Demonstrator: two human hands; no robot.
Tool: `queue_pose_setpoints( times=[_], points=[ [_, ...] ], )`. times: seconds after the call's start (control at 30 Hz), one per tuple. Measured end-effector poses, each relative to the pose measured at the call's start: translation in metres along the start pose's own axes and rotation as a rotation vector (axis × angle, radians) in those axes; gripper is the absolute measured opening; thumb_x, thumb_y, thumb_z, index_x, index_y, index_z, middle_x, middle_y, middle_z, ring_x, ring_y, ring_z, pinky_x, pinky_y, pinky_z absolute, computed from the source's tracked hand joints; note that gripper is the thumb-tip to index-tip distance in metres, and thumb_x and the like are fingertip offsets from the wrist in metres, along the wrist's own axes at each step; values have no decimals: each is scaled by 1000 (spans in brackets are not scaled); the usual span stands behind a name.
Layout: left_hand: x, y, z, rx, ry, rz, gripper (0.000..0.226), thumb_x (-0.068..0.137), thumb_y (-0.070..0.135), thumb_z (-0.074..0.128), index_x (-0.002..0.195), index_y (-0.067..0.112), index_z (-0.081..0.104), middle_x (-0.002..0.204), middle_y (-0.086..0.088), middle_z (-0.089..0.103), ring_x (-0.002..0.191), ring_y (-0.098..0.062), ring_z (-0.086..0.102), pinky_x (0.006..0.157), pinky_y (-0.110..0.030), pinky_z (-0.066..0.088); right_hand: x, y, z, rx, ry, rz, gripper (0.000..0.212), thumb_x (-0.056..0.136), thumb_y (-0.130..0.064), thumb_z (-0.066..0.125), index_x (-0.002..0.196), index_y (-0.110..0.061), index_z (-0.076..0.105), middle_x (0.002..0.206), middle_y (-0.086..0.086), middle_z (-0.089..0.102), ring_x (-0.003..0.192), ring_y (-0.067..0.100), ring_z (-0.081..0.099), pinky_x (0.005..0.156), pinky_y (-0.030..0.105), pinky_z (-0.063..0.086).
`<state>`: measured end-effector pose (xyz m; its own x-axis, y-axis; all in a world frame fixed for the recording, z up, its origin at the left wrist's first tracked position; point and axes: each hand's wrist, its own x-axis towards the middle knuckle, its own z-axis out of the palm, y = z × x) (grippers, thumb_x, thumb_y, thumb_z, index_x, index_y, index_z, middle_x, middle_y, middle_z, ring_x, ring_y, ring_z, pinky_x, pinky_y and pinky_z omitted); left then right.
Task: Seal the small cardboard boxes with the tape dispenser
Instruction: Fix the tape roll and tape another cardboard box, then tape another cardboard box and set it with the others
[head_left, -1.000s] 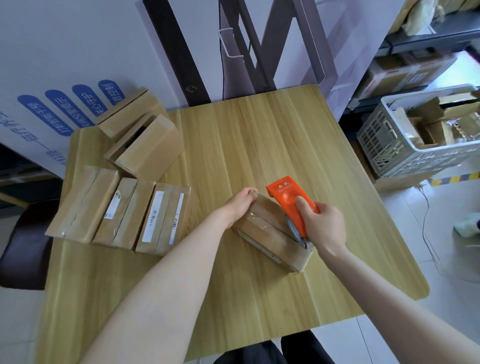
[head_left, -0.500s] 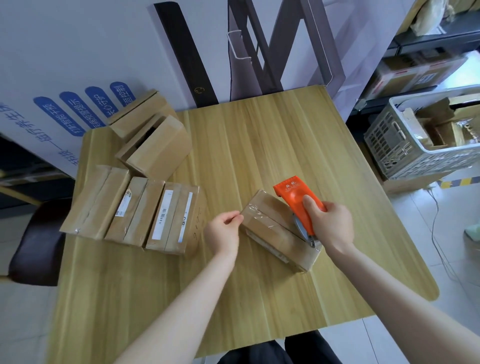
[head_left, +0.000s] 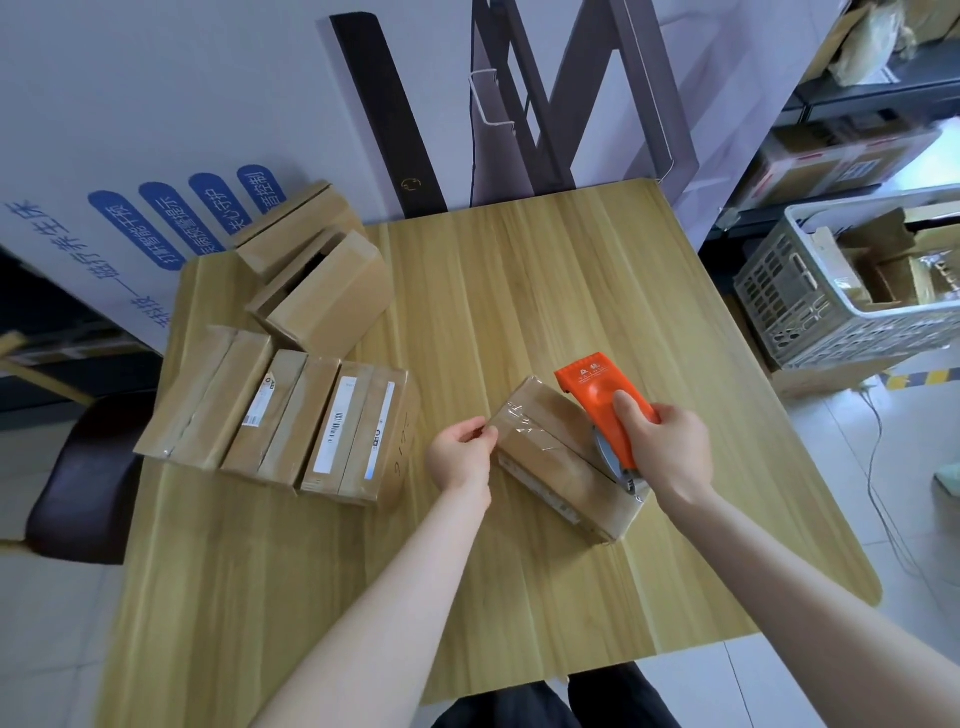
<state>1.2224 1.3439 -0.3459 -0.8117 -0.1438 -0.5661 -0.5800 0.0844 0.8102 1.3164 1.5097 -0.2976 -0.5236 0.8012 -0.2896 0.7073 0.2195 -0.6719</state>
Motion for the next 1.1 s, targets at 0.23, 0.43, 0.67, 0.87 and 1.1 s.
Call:
queue_pose_setpoints(
  times=[0.23, 0.43, 0.67, 0.87, 1.1],
  points=[
    [-7, 0, -5, 291, 0, 224, 22, 85, 3, 64, 94, 21, 71, 90, 12, 66, 84, -10, 67, 72, -21, 51, 0, 1, -2, 6, -13, 13, 58, 84, -56, 52, 79, 0, 66, 72, 17, 68, 68, 36, 65, 56, 36, 49],
    [-2, 11, -6, 1094, -642, 1032, 55, 84, 31, 68, 136, 22, 52, 151, 4, 36, 144, -18, 21, 115, -34, 17, 6, 8, -13, 146, -14, -5, 63, 82, -57, 58, 76, 5, 67, 59, 12, 62, 52, 24, 54, 53, 37, 45],
    [-9, 2, -7, 1437, -158, 899, 74, 76, 61, 59, 140, 29, 40, 125, 0, 48, 121, -22, 40, 96, -37, 37, 22, -9, -31, 331, 66, -74, 66, 77, -61, 58, 67, 5, 60, 45, 3, 53, 41, 17, 49, 44, 29, 38],
    [13, 15, 23, 1482, -485, 1031, 74, 93, 59, 36, 153, 27, 4, 161, 0, -7, 147, -19, -10, 117, -44, 1, 40, -24, -27, 344, 9, -148, 57, 84, -53, 61, 66, 1, 63, 48, 4, 55, 42, 14, 49, 45, 28, 39],
    [27, 0, -19, 1485, -95, 702, 69, 98, 55, 16, 151, 22, -13, 159, -2, -21, 143, -19, -26, 118, -41, -11, 65, -41, -11, 330, -102, -204, 56, 84, -52, 62, 65, 0, 61, 47, 0, 51, 46, 15, 46, 49, 30, 38]
  ],
)
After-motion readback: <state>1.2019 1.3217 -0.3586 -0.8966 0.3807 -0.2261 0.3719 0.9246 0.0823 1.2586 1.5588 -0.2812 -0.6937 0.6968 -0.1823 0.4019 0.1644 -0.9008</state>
